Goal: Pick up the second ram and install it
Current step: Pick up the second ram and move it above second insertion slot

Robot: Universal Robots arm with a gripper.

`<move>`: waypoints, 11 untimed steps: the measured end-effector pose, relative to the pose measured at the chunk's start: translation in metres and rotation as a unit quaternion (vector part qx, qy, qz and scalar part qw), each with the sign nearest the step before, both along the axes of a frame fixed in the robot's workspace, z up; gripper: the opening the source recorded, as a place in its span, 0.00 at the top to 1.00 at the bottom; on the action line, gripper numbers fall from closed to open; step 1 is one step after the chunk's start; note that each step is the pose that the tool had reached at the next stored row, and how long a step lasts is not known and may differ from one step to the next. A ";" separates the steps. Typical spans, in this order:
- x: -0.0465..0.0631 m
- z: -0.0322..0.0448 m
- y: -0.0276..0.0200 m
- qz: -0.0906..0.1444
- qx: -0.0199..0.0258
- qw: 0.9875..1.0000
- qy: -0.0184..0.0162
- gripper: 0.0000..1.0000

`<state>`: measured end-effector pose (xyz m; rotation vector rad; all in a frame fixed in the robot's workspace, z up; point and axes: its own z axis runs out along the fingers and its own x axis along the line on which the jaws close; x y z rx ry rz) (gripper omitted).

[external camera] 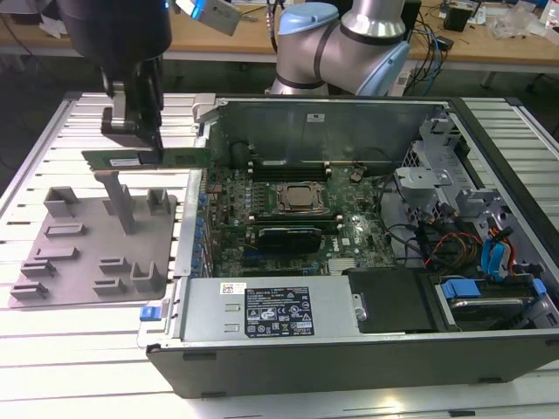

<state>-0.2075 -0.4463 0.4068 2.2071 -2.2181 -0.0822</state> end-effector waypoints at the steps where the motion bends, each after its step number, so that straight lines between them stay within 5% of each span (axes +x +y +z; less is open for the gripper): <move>1: 0.004 -0.0001 0.0000 0.000 0.000 1.000 0.000 0.89; 11: 0.040 -0.0015 0.0008 0.000 0.000 1.000 0.000 0.89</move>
